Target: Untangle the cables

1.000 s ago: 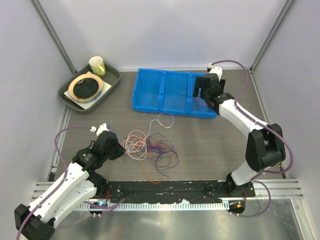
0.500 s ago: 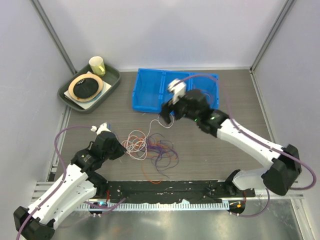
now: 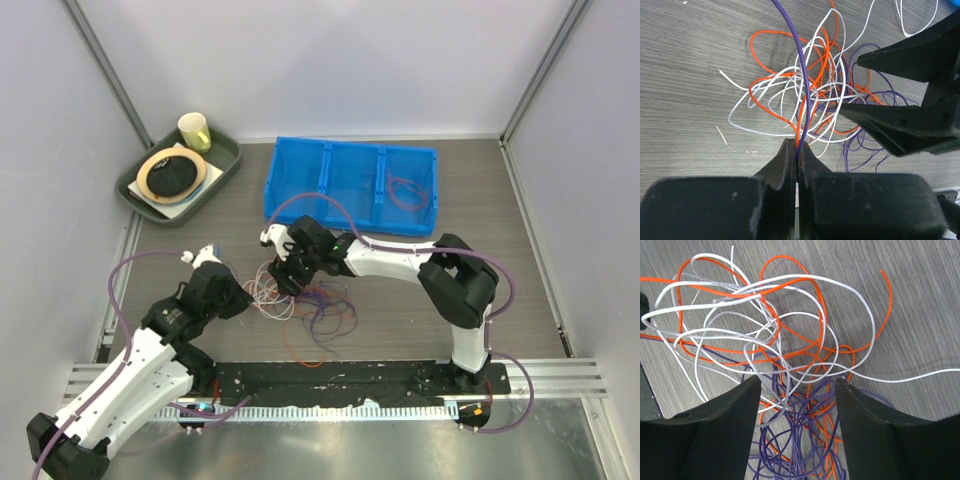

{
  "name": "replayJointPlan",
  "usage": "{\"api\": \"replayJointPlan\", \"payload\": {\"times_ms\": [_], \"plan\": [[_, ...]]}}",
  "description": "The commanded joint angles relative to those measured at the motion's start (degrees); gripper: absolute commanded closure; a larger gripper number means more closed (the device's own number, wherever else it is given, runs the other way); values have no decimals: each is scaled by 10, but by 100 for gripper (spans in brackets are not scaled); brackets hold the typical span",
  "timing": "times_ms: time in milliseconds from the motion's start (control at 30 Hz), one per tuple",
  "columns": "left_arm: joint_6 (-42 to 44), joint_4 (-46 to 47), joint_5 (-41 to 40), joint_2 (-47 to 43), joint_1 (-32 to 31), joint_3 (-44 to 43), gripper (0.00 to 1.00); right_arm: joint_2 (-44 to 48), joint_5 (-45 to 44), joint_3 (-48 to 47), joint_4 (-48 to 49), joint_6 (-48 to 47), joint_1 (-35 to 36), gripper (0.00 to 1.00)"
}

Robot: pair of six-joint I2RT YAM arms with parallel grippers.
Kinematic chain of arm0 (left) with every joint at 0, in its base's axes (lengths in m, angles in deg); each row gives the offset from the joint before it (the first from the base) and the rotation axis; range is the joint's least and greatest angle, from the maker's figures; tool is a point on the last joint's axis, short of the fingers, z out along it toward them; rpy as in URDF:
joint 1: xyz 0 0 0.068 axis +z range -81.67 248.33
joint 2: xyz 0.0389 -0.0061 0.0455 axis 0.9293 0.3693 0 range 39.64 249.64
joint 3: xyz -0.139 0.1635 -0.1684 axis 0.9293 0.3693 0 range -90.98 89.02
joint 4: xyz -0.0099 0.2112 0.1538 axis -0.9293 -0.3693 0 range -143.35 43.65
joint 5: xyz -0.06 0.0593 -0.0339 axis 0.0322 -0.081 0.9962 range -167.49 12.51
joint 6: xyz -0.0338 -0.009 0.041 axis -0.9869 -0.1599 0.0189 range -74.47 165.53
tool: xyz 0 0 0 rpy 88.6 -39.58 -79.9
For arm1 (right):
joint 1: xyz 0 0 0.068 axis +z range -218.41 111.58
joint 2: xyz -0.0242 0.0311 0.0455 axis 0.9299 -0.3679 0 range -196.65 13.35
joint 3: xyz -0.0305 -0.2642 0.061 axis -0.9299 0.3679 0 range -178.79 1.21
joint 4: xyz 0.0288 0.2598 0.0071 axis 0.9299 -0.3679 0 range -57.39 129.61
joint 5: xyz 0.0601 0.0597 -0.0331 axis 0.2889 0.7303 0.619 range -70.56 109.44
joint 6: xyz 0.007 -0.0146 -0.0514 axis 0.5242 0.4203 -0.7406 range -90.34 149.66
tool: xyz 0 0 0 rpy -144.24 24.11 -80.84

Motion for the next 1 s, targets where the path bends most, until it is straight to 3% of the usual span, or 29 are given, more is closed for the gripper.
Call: {"api": "replayJointPlan", "payload": {"times_ms": [0,100,167,300,533,667,800,967], "plan": [[-6,0,-14,-2,2,-15,100,1,-4,-17,60,43,5,43],[-8,-4,-18,-2,2,-16,100,10,-2,-2,84,55,7,75],[-10,-9,-27,-1,2,-17,100,23,-14,4,91,58,8,82],[-32,-23,-51,3,1,-17,100,77,-119,14,89,112,9,98],[-77,-56,-92,5,2,-13,100,200,-373,45,52,187,9,99],[-99,-83,-122,-4,2,-22,100,272,-522,59,12,185,7,99],[-130,-134,-162,-13,2,-33,100,343,-605,66,-24,174,-2,99],[-168,-194,-226,-18,2,-54,100,417,-657,61,-64,149,-67,99]]}}
